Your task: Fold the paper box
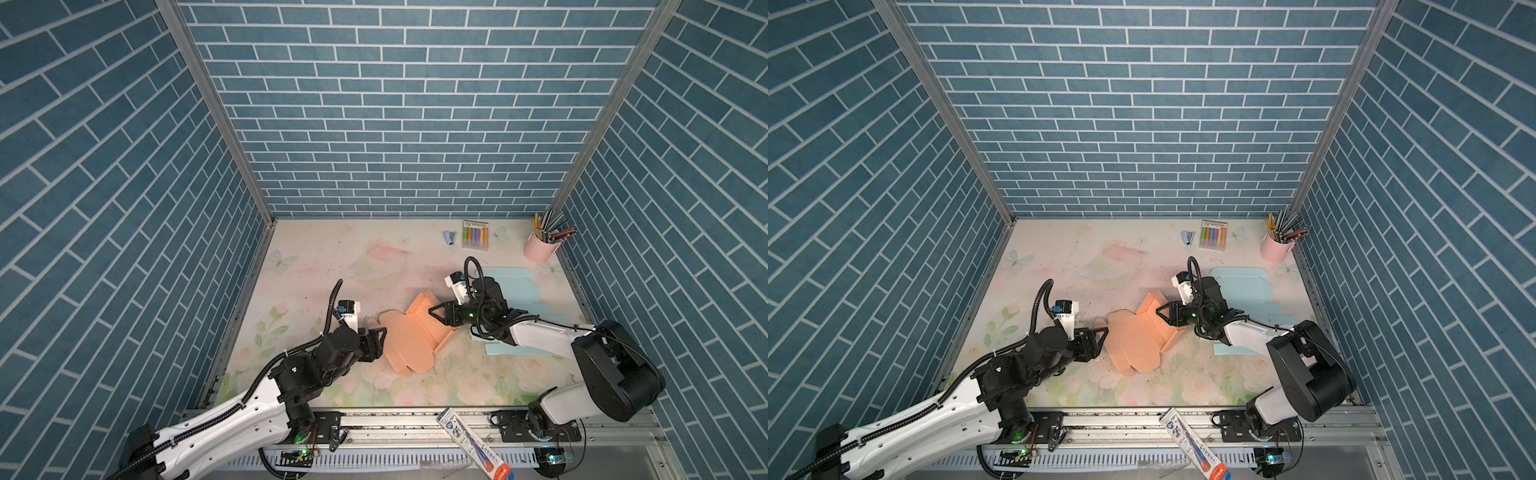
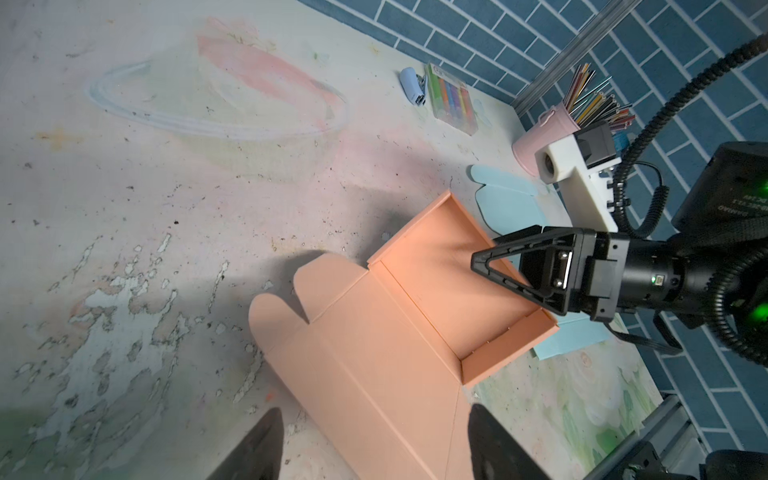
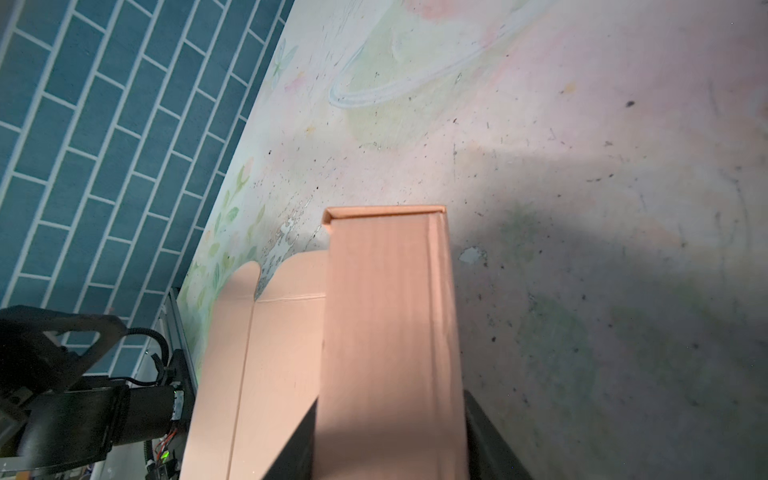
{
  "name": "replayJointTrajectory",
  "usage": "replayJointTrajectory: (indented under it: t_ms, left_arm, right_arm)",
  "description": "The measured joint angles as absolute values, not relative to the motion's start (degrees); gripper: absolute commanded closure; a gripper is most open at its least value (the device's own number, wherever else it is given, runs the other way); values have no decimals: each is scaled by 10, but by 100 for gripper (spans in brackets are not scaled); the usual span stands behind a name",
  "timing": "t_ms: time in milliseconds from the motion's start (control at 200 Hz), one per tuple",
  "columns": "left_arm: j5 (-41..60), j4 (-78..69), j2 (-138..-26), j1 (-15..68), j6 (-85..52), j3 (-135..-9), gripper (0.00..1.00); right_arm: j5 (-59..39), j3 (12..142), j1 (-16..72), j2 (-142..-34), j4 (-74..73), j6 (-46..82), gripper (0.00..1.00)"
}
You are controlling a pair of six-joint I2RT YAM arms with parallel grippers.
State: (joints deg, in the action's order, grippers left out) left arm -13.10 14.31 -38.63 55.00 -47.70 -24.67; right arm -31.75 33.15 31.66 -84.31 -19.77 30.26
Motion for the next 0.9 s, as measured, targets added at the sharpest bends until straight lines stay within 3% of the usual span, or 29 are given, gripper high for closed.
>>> replayJointTrajectory:
  t_ms: [285,380,540,770,835,900]
  left_arm:
    - [-100,73,-391,550,-587,-136,12]
    - [-85,21,-426,550,-611,-116,18]
    - [-63,-56,-505,550,-623,-122,40]
    - [-61,-105,-553,550,-638,-142,92]
    - [-68,-109,-551,550,-646,-142,100]
    - [-74,-108,-546,547,-650,-143,100]
  right_arm:
    - [-340,313,306,-843,-226,313,53]
    - [-345,308,304,-843,-233,313,53]
    - [-352,308,303,-843,-236,312,52]
    - [-359,300,303,-829,-236,307,42]
    - [-360,292,303,-810,-229,300,37]
    - [-355,285,307,-781,-210,290,28]
